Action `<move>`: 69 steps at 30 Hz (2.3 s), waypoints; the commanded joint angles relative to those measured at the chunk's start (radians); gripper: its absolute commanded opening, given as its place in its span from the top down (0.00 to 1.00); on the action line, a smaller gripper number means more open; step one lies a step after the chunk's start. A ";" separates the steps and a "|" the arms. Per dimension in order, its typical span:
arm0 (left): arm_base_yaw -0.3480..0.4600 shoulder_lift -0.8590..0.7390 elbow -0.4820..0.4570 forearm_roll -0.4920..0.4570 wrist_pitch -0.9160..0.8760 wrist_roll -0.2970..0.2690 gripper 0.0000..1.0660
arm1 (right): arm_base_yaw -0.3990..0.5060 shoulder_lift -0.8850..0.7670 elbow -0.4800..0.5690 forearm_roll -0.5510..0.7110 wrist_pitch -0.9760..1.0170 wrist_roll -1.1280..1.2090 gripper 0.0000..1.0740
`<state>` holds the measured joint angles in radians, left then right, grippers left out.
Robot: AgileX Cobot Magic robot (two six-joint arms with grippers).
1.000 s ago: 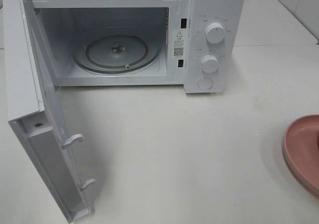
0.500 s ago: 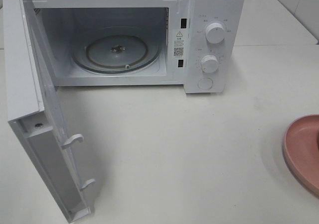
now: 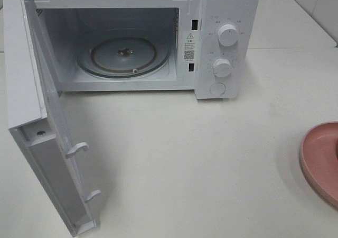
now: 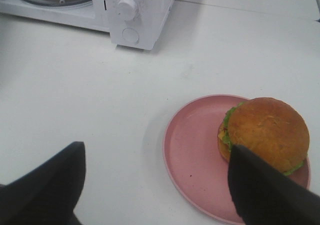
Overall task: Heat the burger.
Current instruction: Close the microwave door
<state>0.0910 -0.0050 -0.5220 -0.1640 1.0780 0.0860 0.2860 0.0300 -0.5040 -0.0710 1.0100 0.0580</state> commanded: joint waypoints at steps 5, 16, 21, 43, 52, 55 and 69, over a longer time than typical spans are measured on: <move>0.004 -0.020 0.001 -0.003 -0.010 0.001 0.06 | -0.123 -0.062 0.003 0.008 -0.014 -0.017 0.29; 0.004 -0.019 0.001 -0.003 -0.010 0.001 0.06 | -0.180 -0.062 0.003 0.006 -0.014 -0.013 0.29; 0.004 -0.019 0.001 -0.003 -0.010 0.001 0.06 | -0.180 -0.062 0.003 0.006 -0.014 -0.013 0.29; 0.004 -0.019 0.001 -0.003 -0.010 0.001 0.06 | -0.180 -0.062 0.003 0.006 -0.014 -0.013 0.29; -0.004 -0.018 0.001 -0.014 -0.010 0.000 0.06 | -0.180 -0.062 0.003 0.006 -0.014 -0.013 0.29; -0.004 -0.008 -0.001 -0.004 -0.020 -0.023 0.07 | -0.180 -0.062 0.003 0.006 -0.014 -0.013 0.29; -0.004 0.240 0.015 0.083 -0.283 -0.059 0.93 | -0.180 -0.062 0.003 0.006 -0.014 -0.013 0.30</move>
<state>0.0910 0.2150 -0.5190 -0.0860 0.8570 0.0330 0.1120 -0.0040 -0.5040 -0.0650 1.0110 0.0570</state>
